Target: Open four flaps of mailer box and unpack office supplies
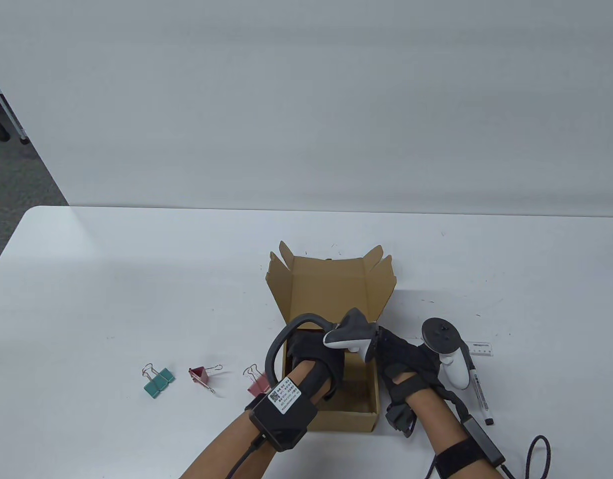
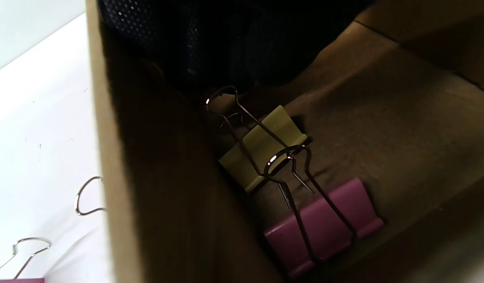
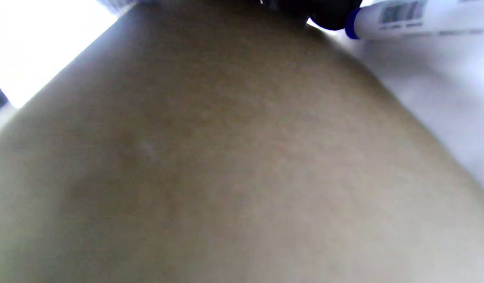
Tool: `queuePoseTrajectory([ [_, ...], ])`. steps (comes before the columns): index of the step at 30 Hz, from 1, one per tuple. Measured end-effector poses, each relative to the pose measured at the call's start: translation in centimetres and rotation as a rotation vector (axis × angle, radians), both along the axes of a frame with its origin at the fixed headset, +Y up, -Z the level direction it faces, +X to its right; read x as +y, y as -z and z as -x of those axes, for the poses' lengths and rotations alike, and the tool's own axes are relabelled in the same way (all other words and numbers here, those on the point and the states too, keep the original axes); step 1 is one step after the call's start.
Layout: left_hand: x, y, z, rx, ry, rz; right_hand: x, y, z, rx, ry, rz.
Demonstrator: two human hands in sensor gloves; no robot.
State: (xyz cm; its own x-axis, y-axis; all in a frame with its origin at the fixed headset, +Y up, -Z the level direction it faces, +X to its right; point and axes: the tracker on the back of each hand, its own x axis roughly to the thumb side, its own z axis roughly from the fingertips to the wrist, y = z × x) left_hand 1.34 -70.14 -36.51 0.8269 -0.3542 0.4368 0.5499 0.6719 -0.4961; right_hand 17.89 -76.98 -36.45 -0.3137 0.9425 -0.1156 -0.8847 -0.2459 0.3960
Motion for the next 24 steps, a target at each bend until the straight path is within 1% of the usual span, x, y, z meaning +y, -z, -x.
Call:
queuePoseTrajectory([
  [12, -2.2, -0.1, 0.0, -0.056, 0.083, 0.015, 0.0, 0.1, 0.0, 0.006, 0.0, 0.003],
  [16, -2.2, 0.1, 0.0, -0.053, 0.073, 0.016, 0.0, 0.1, 0.0, 0.006, 0.0, 0.003],
  [19, -2.0, 0.1, 0.0, -0.056, 0.051, 0.029, 0.0, 0.1, 0.0, 0.006, 0.001, 0.003],
  [24, -1.4, -0.1, 0.4, -0.067, 0.018, 0.022, 0.0, 0.1, 0.0, 0.006, 0.002, 0.003],
])
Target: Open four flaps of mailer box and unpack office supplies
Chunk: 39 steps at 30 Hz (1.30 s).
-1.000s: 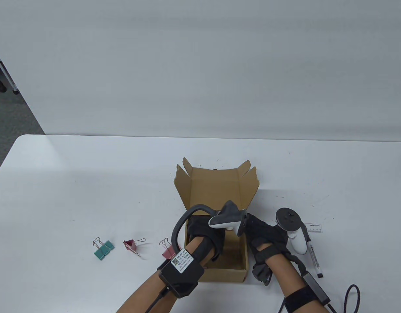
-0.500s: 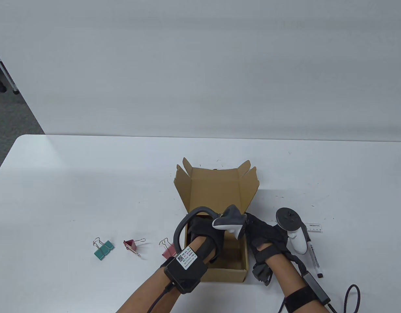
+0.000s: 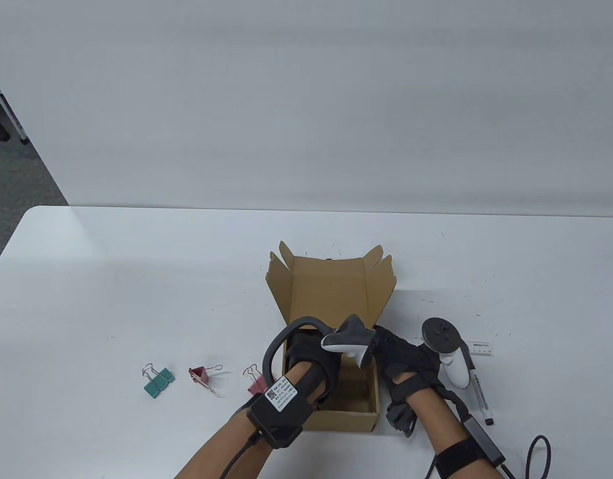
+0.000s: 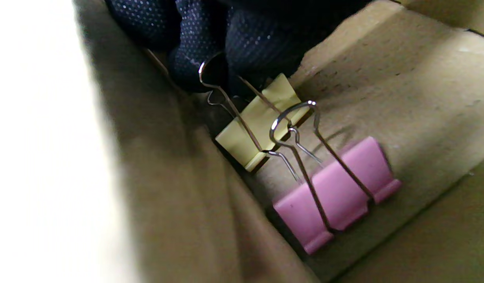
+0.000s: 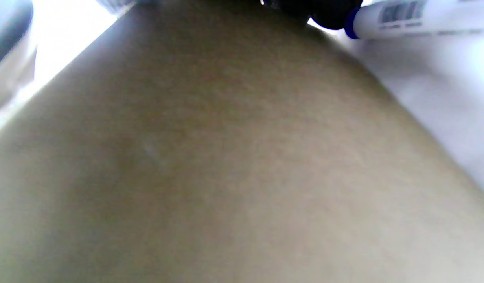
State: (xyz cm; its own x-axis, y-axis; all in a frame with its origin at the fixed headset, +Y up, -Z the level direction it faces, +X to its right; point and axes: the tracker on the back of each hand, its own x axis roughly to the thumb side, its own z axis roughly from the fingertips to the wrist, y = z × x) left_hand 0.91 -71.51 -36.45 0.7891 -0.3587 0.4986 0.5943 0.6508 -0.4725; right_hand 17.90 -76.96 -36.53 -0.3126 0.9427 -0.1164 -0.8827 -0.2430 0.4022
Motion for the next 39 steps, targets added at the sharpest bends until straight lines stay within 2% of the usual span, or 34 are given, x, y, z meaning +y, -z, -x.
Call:
queuePoseTrajectory([
  [11, 0.6, -0.3, 0.3, -0.032, -0.037, -0.014, 0.0, 0.0, 0.0, -0.001, 0.001, -0.001],
  [17, 2.1, -0.5, 0.9, -0.05, -0.103, -0.04, 0.0, 0.0, 0.0, -0.002, 0.002, -0.002],
  [26, 6.7, -1.8, 2.9, -0.056, -0.256, -0.096, -0.1, -0.1, 0.0, -0.002, 0.002, -0.003],
  [35, 12.6, -3.7, 7.2, -0.002, -0.443, -0.145, -0.1, -0.1, 0.0, -0.002, 0.002, -0.003],
  [39, 13.8, -4.7, 9.6, 0.029, -0.443, -0.165, -0.1, -0.1, 0.0, -0.002, 0.002, -0.003],
])
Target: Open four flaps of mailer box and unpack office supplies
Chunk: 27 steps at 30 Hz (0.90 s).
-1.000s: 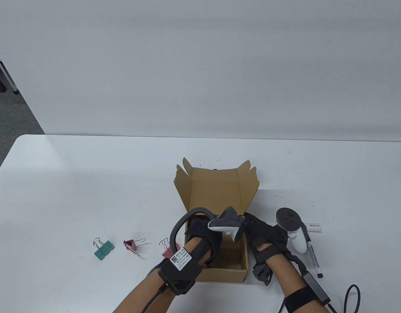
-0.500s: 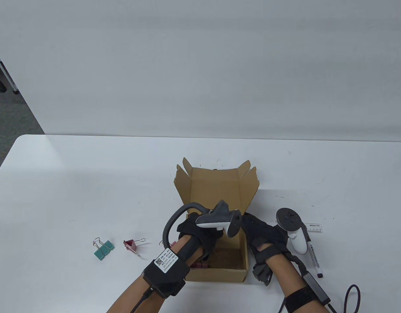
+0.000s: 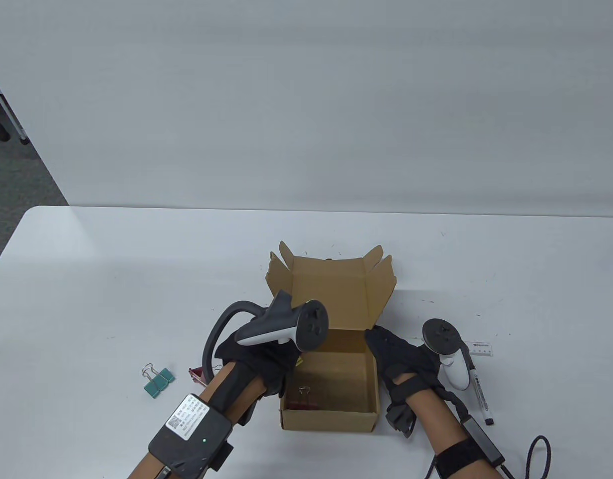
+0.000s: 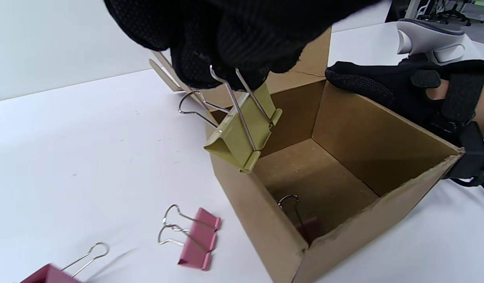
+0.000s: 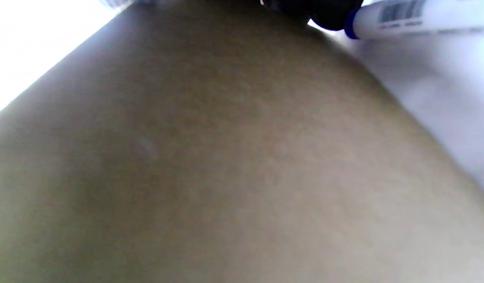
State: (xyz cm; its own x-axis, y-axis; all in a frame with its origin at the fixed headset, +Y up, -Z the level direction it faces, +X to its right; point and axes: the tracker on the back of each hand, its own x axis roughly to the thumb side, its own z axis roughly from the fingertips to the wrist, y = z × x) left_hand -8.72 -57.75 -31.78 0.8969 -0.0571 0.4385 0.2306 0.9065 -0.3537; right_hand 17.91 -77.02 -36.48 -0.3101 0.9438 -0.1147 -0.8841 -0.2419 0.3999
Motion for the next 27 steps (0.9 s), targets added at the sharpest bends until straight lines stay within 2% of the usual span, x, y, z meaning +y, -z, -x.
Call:
queuePoseTrajectory([
  [5, 0.1, -0.9, 2.8, 0.046, 0.009, -0.001, 0.0, 0.0, 0.0, -0.004, 0.004, -0.01],
  [12, -0.8, -1.5, 7.0, 0.119, -0.011, 0.038, 0.0, 0.0, 0.1, -0.005, 0.008, -0.009],
  [27, -5.7, -2.3, 14.4, 0.253, -0.019, 0.152, 0.0, -0.1, 0.0, -0.005, 0.008, -0.009],
])
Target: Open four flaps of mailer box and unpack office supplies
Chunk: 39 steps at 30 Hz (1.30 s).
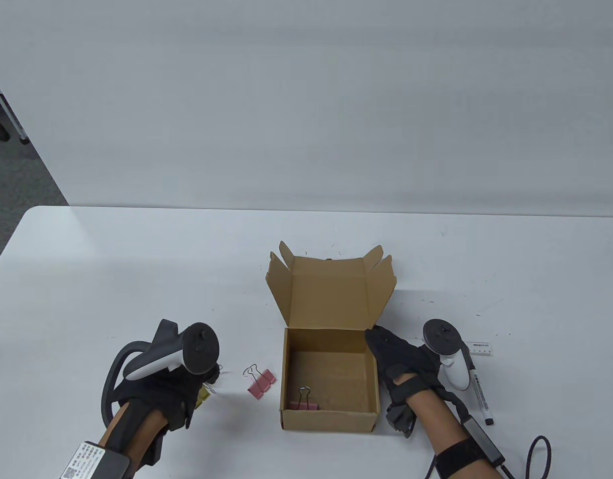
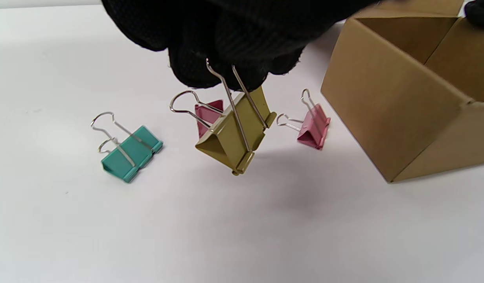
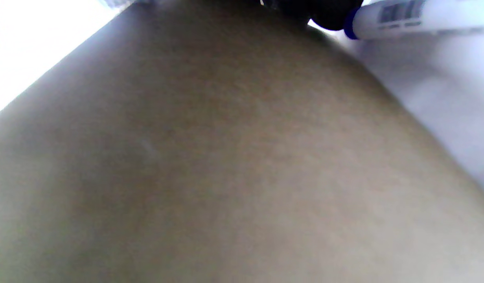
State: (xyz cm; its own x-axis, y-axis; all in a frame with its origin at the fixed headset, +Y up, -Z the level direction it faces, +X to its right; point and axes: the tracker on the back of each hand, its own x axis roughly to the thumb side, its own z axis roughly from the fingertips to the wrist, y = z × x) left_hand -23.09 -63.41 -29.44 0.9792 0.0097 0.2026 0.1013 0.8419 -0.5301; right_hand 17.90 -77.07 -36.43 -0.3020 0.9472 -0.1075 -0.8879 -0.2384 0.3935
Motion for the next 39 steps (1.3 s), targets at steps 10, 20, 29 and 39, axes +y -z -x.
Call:
queuePoseTrajectory([
  [10, -4.6, -0.4, 3.6, 0.074, -0.003, 0.084, 0.0, 0.0, 0.0, 0.0, 0.0, 0.0],
  [20, -7.0, -0.2, 4.8, 0.093, 0.019, 0.124, 0.0, 0.0, 0.0, -0.004, 0.006, -0.01],
  [29, -8.0, 0.0, 5.4, 0.108, 0.011, 0.139, 0.0, 0.0, 0.0, -0.004, 0.006, -0.01],
  [39, -8.1, -0.2, 5.7, 0.115, 0.018, 0.133, 0.0, 0.0, 0.0, -0.004, 0.006, -0.01],
])
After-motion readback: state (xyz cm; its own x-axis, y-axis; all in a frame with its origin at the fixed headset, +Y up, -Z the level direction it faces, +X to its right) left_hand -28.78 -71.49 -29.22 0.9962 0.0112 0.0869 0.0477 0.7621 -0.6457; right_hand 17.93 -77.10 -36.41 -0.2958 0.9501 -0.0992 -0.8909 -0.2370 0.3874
